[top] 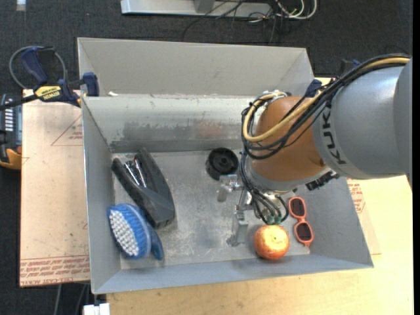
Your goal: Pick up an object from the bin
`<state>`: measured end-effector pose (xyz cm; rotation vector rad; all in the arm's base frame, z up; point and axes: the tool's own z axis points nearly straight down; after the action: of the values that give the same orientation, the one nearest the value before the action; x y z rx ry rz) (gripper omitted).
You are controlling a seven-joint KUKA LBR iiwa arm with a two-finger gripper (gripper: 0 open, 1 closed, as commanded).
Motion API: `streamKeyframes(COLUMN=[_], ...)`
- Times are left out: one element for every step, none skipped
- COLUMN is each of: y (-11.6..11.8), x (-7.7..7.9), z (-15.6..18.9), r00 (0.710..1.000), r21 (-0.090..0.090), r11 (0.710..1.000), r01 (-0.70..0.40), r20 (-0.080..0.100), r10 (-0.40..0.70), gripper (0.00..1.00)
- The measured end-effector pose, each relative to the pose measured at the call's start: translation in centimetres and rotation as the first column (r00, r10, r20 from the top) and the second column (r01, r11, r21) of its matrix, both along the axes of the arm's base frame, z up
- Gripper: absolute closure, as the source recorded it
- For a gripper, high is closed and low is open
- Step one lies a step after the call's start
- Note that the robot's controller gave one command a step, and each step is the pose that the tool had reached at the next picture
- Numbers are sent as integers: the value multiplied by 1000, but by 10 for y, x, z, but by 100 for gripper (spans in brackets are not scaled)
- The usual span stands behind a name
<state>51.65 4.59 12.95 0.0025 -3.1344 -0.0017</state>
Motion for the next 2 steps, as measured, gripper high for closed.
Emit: streamKeyframes(y=[0, -57], x=[2, 97], z=[3, -57], r00=[1000, 998], r21=[0, 0], r11=[1000, 998], r01=[3, 65], r20=[7, 15], r10=[-3, -65], gripper=[0, 0])
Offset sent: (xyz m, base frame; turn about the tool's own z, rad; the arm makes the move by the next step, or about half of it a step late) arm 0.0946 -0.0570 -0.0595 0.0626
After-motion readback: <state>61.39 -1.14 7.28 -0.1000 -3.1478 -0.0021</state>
